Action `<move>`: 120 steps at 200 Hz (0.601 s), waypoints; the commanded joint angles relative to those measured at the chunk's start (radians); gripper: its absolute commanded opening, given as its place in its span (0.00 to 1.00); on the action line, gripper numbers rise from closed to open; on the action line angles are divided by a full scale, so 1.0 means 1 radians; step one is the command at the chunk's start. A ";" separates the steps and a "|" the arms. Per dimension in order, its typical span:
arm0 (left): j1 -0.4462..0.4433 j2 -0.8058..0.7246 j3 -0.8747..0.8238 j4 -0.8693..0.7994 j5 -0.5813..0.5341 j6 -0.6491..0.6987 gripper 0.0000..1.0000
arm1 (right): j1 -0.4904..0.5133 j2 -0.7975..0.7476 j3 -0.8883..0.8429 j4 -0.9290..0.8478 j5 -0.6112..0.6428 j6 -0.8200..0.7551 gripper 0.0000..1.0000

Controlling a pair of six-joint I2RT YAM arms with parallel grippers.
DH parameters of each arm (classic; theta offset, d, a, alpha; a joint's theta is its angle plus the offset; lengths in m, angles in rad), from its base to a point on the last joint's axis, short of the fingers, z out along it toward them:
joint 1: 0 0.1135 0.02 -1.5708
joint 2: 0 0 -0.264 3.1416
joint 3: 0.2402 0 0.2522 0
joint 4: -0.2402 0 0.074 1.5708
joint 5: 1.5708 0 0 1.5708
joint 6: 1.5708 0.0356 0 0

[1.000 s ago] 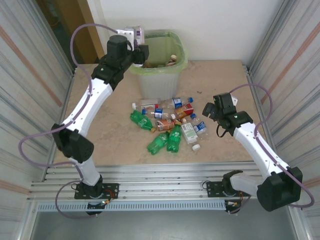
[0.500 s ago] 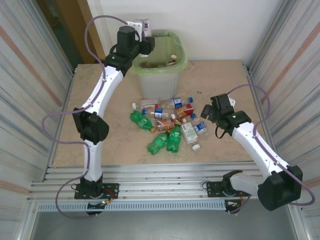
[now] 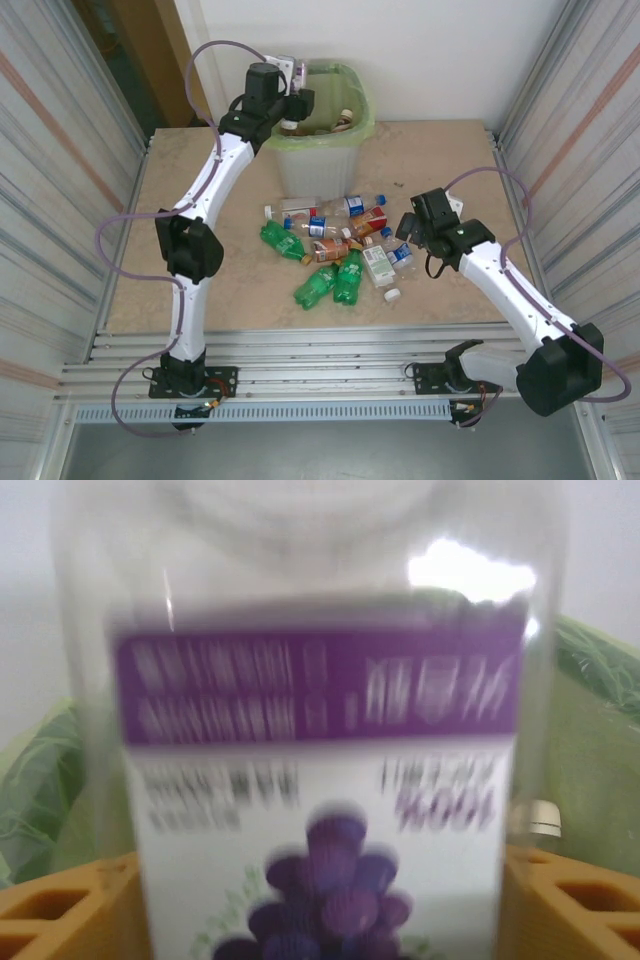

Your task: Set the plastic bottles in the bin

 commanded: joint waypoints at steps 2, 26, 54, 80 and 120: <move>0.002 -0.006 -0.006 0.009 -0.014 0.010 0.86 | 0.009 0.012 0.031 -0.025 0.032 0.032 0.98; 0.002 -0.005 0.011 0.015 0.003 0.006 0.94 | 0.014 0.020 0.031 -0.023 0.034 0.032 0.98; -0.001 -0.013 0.045 0.006 0.029 0.005 0.96 | 0.018 0.022 0.031 -0.019 0.033 0.037 0.98; -0.014 -0.056 0.046 0.009 0.044 0.020 0.97 | 0.021 0.026 0.030 -0.018 0.034 0.036 0.98; -0.049 -0.190 -0.021 0.027 0.053 0.065 0.99 | 0.022 0.027 0.026 -0.018 0.036 0.038 0.98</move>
